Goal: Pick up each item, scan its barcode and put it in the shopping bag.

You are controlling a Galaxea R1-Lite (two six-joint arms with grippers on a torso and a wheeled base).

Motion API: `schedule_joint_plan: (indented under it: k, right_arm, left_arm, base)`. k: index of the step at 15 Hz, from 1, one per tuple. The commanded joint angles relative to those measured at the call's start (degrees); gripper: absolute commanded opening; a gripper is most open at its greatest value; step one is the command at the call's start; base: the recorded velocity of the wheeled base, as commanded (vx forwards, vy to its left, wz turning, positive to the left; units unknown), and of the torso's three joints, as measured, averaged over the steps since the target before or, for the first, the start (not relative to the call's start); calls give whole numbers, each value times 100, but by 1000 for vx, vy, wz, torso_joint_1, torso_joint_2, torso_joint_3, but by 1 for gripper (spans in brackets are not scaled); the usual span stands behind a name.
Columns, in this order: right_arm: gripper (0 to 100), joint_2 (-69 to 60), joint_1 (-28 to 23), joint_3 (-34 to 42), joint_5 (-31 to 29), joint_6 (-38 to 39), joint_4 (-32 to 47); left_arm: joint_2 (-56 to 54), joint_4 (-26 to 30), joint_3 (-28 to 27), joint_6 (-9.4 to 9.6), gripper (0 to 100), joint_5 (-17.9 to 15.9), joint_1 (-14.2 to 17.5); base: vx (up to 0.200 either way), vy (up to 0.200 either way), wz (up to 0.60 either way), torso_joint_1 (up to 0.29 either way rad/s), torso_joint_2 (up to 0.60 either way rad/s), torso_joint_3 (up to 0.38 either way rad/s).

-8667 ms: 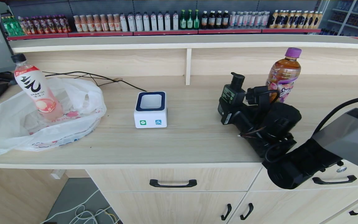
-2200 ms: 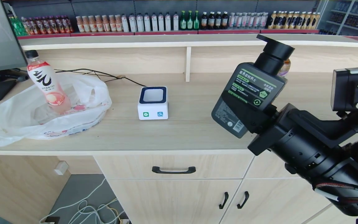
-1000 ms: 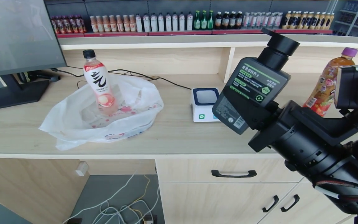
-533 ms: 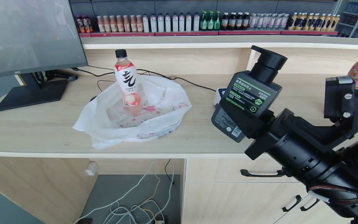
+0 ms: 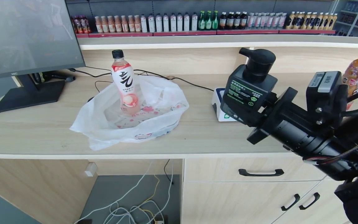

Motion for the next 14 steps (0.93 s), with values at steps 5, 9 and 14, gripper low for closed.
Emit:
schedule_joint_plan:
  k: [5,9,14]
  right_arm:
    - [0,2213,19,-3005,1023,-2398,25]
    - [0,2433,-509,-3234,1893,-3084,25]
    - [0,2398,-1036,-3295,2552,-3347,25]
  left_arm:
    - [-2,0,0,-3,100,0,-1]
    - [-2,0,0,-3,100,0,-1]
    - [-2,0,0,-3,100,0,-1]
  base:
    - [0,0,0,0,0,0]
    - [0,0,0,0,0,0]
    - [0,0,0,0,0,0]
